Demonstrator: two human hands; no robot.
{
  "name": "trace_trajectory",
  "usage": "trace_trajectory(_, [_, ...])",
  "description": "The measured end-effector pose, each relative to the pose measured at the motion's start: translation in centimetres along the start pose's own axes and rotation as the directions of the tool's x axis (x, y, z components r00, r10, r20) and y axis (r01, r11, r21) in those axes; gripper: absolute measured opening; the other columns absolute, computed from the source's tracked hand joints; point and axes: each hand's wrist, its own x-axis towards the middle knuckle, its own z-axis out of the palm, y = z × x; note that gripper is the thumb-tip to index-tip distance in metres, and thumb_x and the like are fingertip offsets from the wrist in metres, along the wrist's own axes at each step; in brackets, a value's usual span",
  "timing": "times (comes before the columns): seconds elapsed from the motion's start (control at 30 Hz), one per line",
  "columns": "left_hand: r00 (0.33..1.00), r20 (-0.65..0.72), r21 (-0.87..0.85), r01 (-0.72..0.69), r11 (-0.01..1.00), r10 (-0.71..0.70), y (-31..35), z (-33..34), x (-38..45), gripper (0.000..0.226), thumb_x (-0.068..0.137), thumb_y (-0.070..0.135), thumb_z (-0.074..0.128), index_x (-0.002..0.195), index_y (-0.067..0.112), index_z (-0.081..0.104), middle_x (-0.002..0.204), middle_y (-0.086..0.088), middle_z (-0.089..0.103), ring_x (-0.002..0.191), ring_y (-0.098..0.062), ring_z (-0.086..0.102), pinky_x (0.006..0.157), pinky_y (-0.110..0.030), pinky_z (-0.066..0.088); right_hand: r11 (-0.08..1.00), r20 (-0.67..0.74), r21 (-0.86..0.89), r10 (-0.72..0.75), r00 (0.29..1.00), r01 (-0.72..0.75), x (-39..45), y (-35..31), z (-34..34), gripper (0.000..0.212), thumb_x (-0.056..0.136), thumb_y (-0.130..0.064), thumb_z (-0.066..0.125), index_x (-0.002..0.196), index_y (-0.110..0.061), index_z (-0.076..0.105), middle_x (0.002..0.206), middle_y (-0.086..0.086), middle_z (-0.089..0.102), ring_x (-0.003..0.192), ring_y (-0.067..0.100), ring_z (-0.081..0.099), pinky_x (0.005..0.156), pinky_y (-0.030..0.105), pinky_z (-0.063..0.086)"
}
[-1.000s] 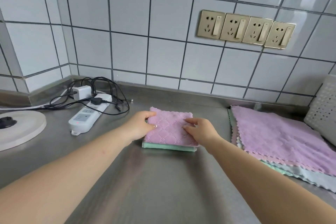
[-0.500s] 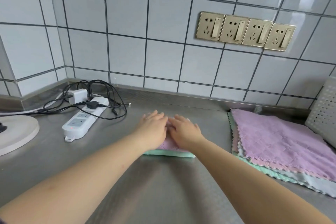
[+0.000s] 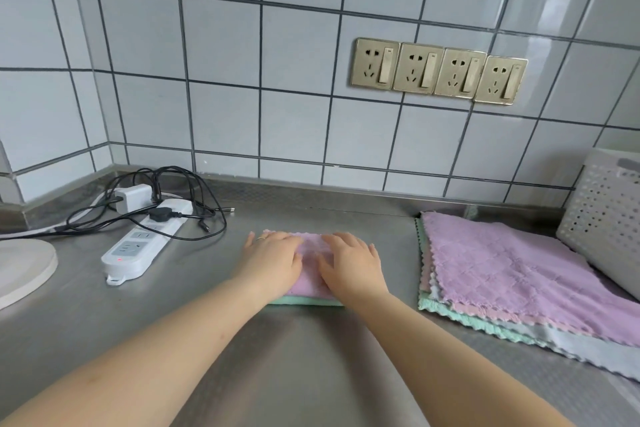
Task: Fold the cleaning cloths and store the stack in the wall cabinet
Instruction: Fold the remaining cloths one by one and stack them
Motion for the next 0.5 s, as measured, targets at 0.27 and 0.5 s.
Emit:
trace_trajectory(0.27, [0.974,-0.047,-0.236,-0.226,0.945,0.221,9.3,-0.4,0.0,0.032,0.095,0.025,0.042,0.123,0.027,0.057,0.123,0.003,0.059,0.115,-0.019,0.054,0.094,-0.030,0.043,1.000,-0.090,0.003,0.008,0.996,-0.008,-4.5,7.7,-5.5,0.037,0.095,-0.031,0.047,0.132,-0.026,0.052,0.140,-0.004,0.047,0.130,0.019,0.041,0.110,0.032,0.028])
trace_trajectory(0.5, [0.944,0.031,-0.268,-0.309,0.913,0.329,16.7,1.9,-0.1,0.031,0.094,0.024,0.043,0.120,0.028,0.059,0.123,0.004,0.058,0.116,-0.020,0.052,0.096,-0.033,0.043,0.992,-0.109,-0.070,0.094,0.990,-0.102,-9.1,15.3,-11.1,0.028,0.094,-0.023,0.051,0.118,-0.026,0.065,0.135,-0.007,0.053,0.125,0.017,0.046,0.099,0.027,0.035])
